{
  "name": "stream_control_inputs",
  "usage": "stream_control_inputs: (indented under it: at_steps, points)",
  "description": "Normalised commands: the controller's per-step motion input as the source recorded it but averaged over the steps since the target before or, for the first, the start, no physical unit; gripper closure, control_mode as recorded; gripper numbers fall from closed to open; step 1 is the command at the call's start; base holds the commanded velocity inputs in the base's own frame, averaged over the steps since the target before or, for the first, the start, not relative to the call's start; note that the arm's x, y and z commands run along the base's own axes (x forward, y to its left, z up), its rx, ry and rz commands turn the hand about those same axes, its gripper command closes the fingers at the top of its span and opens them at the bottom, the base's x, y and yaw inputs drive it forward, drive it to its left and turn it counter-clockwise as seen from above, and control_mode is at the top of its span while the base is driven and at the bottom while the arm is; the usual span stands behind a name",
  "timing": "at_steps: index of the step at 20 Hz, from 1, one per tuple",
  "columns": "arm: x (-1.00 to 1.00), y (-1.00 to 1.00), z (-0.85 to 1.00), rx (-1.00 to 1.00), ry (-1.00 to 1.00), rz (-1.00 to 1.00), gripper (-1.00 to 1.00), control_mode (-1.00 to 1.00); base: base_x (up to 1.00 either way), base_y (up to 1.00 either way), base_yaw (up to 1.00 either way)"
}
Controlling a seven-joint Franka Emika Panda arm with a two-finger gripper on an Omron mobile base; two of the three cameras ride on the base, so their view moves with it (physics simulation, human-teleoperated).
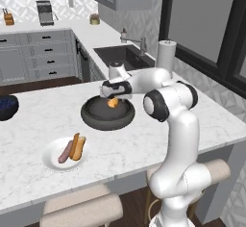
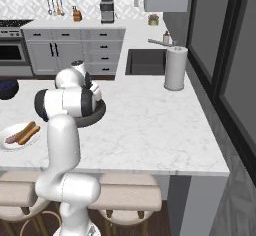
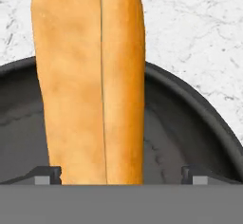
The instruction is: Place one bun and one sausage from the bowl on each plate.
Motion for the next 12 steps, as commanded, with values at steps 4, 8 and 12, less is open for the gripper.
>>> stream_control_inputs:
  at_steps: [4, 8, 12]
  points:
    - [0.04, 0.01, -0.23, 0.00, 0.00, 0.00, -1.00, -1.00, 0.00, 0.00, 0.00]
    - [0.02, 0.03, -0.36, 0.00, 0.00, 0.00, 1.00, -1.00, 0.00, 0.00, 0.00]
    - [0.07, 0.00, -0.05, 0.00, 0.00, 0.00, 1.00, -1.00, 0.00, 0.00, 0.00]
